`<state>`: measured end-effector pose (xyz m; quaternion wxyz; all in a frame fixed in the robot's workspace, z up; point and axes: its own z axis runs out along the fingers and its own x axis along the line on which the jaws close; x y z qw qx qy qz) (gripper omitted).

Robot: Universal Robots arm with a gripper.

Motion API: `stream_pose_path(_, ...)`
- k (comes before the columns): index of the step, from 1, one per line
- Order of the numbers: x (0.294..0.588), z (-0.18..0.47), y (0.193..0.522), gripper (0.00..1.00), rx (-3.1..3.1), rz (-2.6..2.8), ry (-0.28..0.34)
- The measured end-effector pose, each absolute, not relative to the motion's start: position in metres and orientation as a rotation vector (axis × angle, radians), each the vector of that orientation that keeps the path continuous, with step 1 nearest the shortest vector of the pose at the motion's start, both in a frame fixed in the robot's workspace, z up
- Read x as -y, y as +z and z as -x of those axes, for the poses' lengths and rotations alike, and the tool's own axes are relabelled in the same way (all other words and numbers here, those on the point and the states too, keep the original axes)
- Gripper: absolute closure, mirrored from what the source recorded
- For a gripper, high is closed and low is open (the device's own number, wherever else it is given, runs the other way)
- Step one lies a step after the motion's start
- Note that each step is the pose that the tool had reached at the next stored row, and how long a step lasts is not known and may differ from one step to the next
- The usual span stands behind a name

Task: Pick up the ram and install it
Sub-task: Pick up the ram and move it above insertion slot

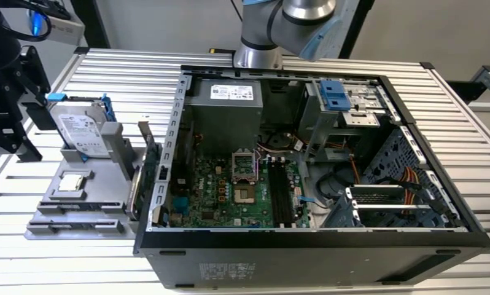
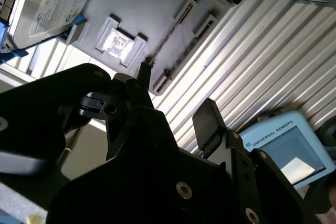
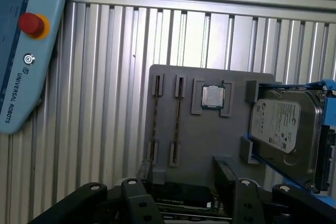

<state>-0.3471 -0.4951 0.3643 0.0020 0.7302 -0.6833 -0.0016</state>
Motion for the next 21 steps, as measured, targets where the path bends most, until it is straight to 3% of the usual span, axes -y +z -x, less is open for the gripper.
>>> stream_pose_path(21, 0.495, 0.3471, 0.356, 0.0, 2.137, -2.284, -0.021)
